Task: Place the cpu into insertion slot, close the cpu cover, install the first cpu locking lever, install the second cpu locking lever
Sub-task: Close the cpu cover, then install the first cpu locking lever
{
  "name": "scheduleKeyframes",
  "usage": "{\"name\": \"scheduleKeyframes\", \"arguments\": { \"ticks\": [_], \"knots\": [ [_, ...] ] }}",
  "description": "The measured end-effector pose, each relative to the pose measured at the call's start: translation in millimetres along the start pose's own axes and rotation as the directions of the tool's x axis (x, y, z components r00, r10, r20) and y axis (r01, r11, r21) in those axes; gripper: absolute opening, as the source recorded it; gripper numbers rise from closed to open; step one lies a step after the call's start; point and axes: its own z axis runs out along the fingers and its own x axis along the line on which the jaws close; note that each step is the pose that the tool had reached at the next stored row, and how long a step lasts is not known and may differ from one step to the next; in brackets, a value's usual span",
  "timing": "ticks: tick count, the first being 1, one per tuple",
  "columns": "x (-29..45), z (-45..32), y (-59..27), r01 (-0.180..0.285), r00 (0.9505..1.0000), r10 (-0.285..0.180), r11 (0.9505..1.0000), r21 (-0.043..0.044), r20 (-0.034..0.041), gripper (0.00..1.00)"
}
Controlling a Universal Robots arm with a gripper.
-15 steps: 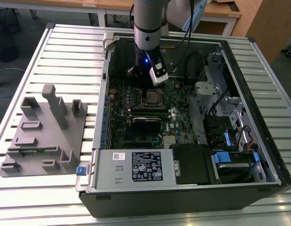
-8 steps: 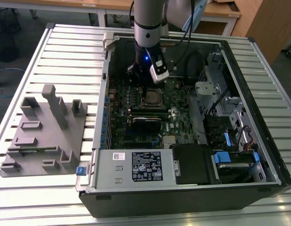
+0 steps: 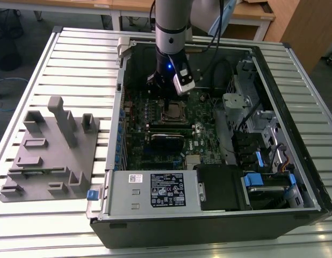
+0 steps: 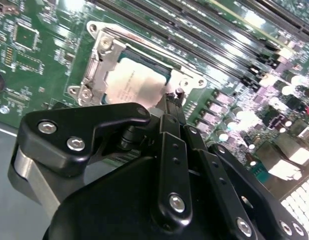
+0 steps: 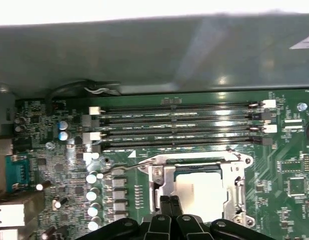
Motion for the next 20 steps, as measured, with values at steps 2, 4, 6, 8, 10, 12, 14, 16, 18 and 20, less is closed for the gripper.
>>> {"name": "scheduleKeyframes", "arguments": {
  "ticks": [2, 4, 6, 8, 10, 12, 14, 16, 18, 20],
  "knots": [
    [-5.1, 0.2, 0.3, 0.0, 1.0, 0.0, 1.0, 0.0, 0.0, 0.1],
    [-12.2, 0.5, 0.8, 0.0, 1.0, 0.0, 1.0, 0.0, 0.0, 0.1],
    [-18.4, 0.8, 1.2, 0.0, 1.0, 0.0, 1.0, -0.0002, 0.0001, 0.1],
    [-24.1, 1.0, 1.5, 0.0, 1.0, 0.0, 1.0, 0.0, 0.0, 0.1],
    [-26.1, 1.1, 1.6, 0.0, 1.0, 0.0, 1.0, 0.0, 0.0, 0.1],
    [-26.1, 1.1, 1.6, 0.0, 1.0, 0.0, 1.0, -0.001, 0.0, 0.1],
    [-26.1, 0.9, 1.6, 0.0, 1.0, 0.0, 1.0, -0.0015, 0.0, 0.1],
    [-26.2, -0.6, 1.6, 0.0, 1.0, 0.0, 1.0, -0.0013, -0.0002, 0.1],
    [-26.2, -1.0, 1.7, 0.0, 1.0, 0.0, 1.0, -0.0017, 0.0001, 0.1],
    [-26.2, -2.1, 1.6, 0.0, 1.0, 0.0, 1.0, -0.0016, 0.0, 0.1]
  ]
}}
